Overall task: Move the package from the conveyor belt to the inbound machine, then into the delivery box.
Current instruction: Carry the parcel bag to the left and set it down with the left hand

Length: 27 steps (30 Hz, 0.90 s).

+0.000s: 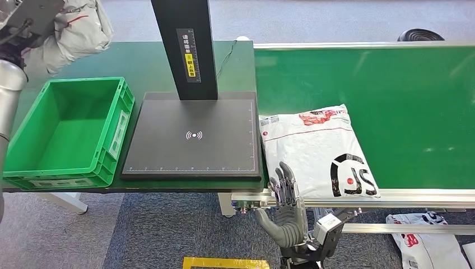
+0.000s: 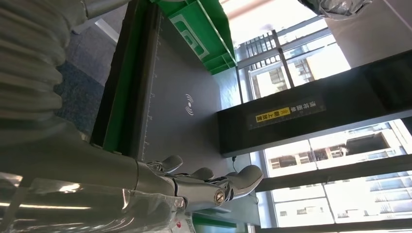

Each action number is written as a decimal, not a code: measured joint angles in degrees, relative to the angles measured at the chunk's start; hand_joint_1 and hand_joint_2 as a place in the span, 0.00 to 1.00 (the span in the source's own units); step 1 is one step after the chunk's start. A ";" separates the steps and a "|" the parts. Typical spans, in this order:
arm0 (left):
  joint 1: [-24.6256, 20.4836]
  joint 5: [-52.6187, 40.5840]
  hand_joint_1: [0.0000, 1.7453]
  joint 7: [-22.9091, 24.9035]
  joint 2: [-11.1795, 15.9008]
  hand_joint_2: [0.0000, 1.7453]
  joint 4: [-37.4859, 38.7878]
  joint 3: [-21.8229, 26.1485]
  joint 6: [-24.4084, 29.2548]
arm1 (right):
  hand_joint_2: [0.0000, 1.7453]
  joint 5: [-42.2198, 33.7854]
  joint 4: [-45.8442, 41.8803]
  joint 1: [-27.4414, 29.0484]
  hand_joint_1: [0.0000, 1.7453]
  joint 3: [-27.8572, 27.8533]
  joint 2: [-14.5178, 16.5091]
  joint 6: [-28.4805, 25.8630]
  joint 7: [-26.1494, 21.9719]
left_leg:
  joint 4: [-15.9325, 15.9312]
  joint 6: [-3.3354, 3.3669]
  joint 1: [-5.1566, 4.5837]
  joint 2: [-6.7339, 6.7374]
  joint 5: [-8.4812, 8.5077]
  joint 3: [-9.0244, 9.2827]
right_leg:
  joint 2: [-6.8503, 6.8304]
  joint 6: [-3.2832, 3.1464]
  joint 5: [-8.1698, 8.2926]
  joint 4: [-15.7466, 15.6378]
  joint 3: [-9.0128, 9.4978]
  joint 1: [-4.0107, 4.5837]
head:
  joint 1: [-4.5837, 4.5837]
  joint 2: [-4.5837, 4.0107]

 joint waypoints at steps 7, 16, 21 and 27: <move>0.57 -3.11 1.00 0.63 3.29 1.00 1.03 -0.38 1.40 | 1.00 0.45 -0.90 0.40 0.00 -1.31 0.21 0.20 0.15 | -0.02 -0.01 0.00 0.05 -0.01 0.01 | 0.03 -0.01 -0.01 0.00 0.00 0.00 | 0.01 0.00; 6.18 -7.32 1.00 -0.87 7.73 1.00 3.37 -0.67 3.56 | 1.00 1.24 -2.07 0.74 0.00 -2.61 0.50 0.84 0.70 | -0.02 -0.02 0.02 0.03 0.00 -0.03 | 0.02 -0.03 -0.02 0.01 0.00 0.01 | 0.03 0.00; 10.40 -9.75 1.00 -2.95 11.23 1.00 3.88 -1.02 4.06 | 1.00 2.06 -2.09 0.93 0.00 -2.82 0.47 1.29 1.07 | -0.03 -0.13 0.00 0.32 -0.12 0.11 | 0.33 -0.05 -0.03 0.01 -0.01 -0.01 | -0.01 0.00; 19.59 -7.93 1.00 -6.66 14.72 1.00 4.33 -0.02 6.12 | 1.00 2.34 -2.14 1.72 0.00 -3.14 0.40 1.17 1.04 | -0.05 -0.20 0.06 0.34 -0.18 0.13 | 0.43 -0.12 -0.14 0.01 -0.02 0.04 | 0.01 0.00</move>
